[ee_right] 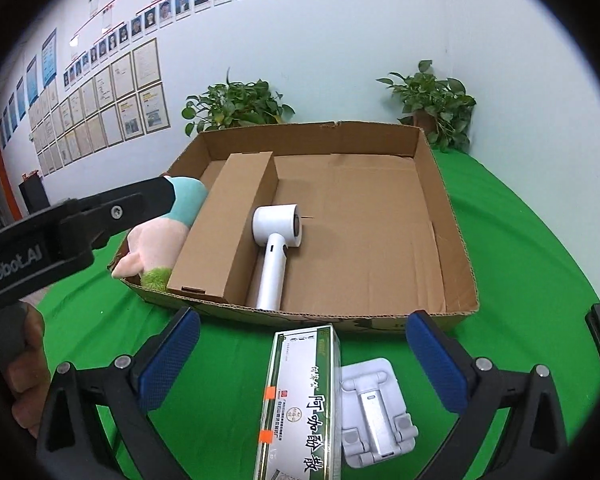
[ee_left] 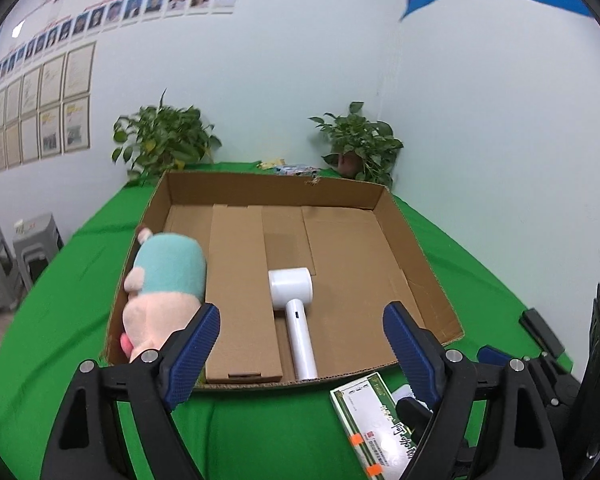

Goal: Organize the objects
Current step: 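Open the right gripper, release the fan upright, and withdraw, then move the right gripper onto the green-and-white medicine box and grasp it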

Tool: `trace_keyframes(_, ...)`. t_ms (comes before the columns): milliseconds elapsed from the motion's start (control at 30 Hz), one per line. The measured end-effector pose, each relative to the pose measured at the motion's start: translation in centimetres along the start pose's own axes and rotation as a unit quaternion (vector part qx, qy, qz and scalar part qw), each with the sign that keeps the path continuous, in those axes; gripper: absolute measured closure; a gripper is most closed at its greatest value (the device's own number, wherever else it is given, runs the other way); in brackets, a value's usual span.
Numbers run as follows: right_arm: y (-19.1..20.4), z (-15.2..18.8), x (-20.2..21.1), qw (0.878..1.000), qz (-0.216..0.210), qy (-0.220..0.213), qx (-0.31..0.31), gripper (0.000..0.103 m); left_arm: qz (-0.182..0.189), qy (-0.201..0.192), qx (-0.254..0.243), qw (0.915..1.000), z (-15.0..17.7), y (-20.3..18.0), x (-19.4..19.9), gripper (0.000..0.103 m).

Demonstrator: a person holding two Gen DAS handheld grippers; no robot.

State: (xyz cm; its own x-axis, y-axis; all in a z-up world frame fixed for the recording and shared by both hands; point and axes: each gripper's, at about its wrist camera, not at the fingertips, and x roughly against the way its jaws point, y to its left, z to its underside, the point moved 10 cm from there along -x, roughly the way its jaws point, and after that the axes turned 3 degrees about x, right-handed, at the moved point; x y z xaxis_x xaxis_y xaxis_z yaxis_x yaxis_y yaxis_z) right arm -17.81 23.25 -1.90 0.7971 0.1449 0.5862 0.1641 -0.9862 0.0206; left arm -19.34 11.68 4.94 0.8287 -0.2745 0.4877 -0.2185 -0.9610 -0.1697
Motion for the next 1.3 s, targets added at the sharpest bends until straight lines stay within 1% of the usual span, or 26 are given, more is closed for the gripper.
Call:
trace_keyframes(133,-0.2,-0.2,-0.1,1.000,0.013,-0.006,-0.008,0.000,0.009,0.006,-0.008,0.9999,0.2,-0.2,-0.3,0.020)
trace_keyframes(233,0.0,0.2,-0.5,1.000,0.015,-0.001,-0.005,0.000,0.005,0.008,-0.006,0.9999,0.8,0.3,-0.7,0.020)
trace_keyframes(300,0.1,0.5,-0.8,1.000,0.018,0.002,0.000,0.000,0.000,0.010,0.003,1.0000,1.4,1.0,-0.9,0.020)
trace_keyframes(400,0.4,1.0,-1.2,1.000,0.016,0.010,0.007,0.000,-0.003,0.015,0.029,0.9995,1.9,2.1,-1.0,0.020)
trace_keyframes(533,0.8,0.8,-1.2,1.000,0.010,0.003,0.015,0.000,-0.007,0.005,0.030,0.9995,1.8,2.7,-0.7,0.020)
trace_keyframes(633,1.0,0.6,-1.1,1.000,0.002,-0.004,0.021,0.000,0.002,0.015,0.034,0.9993,2.6,2.6,-1.0,0.019)
trace_keyframes(700,1.0,1.0,-1.1,1.000,-0.007,-0.004,0.018,0.000,0.014,0.029,0.038,0.9988,3.6,2.4,-1.4,0.019)
trace_keyframes(767,0.7,1.6,-1.1,1.000,-0.012,-0.002,0.016,0.000,0.025,0.040,0.038,0.9982,4.6,1.9,-1.7,0.019)
trace_keyframes(867,0.3,3.0,-1.3,1.000,-0.016,0.012,0.014,0.000,0.037,0.056,0.033,0.9972,5.6,1.1,-2.1,0.019)
trace_keyframes(967,0.3,3.4,-0.9,0.999,-0.024,0.015,0.028,0.000,0.040,0.049,0.025,0.9977,5.2,0.5,-2.1,0.019)
trace_keyframes(1033,0.3,3.2,-0.3,0.999,-0.026,0.007,0.040,0.000,0.046,0.045,0.031,0.9974,4.9,0.6,-2.0,0.019)
trace_keyframes(1100,0.4,3.4,-0.1,0.999,-0.034,0.009,0.042,0.000,0.052,0.050,0.037,0.9967,5.1,0.7,-2.0,0.019)
trace_keyframes(1200,0.5,4.9,-0.1,0.998,-0.039,0.025,0.045,0.000,0.067,0.074,0.047,0.9939,6.7,0.9,-2.5,0.019)
trace_keyframes(1300,0.8,7.7,-0.5,0.996,-0.051,0.059,0.043,0.000,0.093,0.114,0.067,0.9868,9.4,0.9,-3.5,0.019)
